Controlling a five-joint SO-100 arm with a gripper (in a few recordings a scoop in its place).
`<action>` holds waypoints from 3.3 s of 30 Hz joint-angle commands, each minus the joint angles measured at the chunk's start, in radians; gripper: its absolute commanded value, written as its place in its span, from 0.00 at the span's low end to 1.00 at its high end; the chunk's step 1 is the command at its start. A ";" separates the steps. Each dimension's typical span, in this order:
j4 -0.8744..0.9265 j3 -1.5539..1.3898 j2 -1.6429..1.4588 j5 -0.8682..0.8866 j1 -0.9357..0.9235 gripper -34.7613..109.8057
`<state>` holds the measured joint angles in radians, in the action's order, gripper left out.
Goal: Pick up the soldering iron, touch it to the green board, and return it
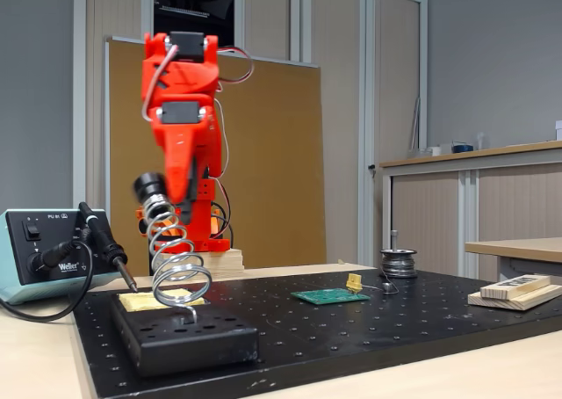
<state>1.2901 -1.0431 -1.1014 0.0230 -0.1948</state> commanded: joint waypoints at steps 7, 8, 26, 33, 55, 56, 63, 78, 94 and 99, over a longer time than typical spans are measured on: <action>-0.006 -0.255 -0.379 0.029 -0.009 0.42; 0.003 -0.276 -0.423 0.025 -0.020 0.42; -0.453 -1.249 -0.897 0.141 -0.278 0.44; -0.466 -1.304 -0.920 0.123 -0.371 0.43; -0.287 -1.097 -0.900 0.155 -0.449 0.24; -0.261 -1.065 -0.904 0.155 -0.445 0.24; -0.110 -0.741 -0.779 0.124 -0.426 0.24; 0.083 -0.437 -0.649 -0.015 -0.549 0.24; 0.084 -0.331 -0.560 0.008 -0.495 0.24; 0.097 -0.287 -0.525 0.023 -0.468 0.24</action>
<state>1.3760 -1.3898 -1.6183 0.0261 -0.6780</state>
